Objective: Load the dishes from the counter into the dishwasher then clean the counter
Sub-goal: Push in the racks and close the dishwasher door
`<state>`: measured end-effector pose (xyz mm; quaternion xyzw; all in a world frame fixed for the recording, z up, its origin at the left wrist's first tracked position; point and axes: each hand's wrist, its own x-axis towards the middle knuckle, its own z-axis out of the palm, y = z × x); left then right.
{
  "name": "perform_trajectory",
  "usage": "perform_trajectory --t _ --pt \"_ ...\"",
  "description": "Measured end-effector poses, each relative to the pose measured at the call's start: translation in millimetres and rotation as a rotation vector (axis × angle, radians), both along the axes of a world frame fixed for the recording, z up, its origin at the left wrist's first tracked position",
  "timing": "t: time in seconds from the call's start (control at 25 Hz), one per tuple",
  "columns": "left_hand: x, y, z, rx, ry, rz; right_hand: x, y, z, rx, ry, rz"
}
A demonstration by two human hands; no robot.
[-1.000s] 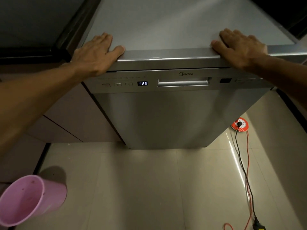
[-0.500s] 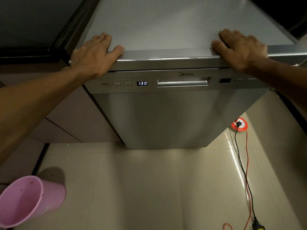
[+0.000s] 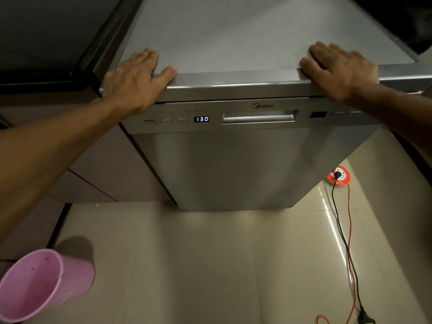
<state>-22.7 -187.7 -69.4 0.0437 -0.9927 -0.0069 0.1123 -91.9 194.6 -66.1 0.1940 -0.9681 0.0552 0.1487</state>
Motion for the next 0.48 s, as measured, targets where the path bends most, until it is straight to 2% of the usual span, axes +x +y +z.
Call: perform_trajectory --t 0.48 --pt "0.6 0.2 -0.8 0.004 0.007 0.014 -1.3 -0.1 -0.6 0.0 -0.016 -0.011"
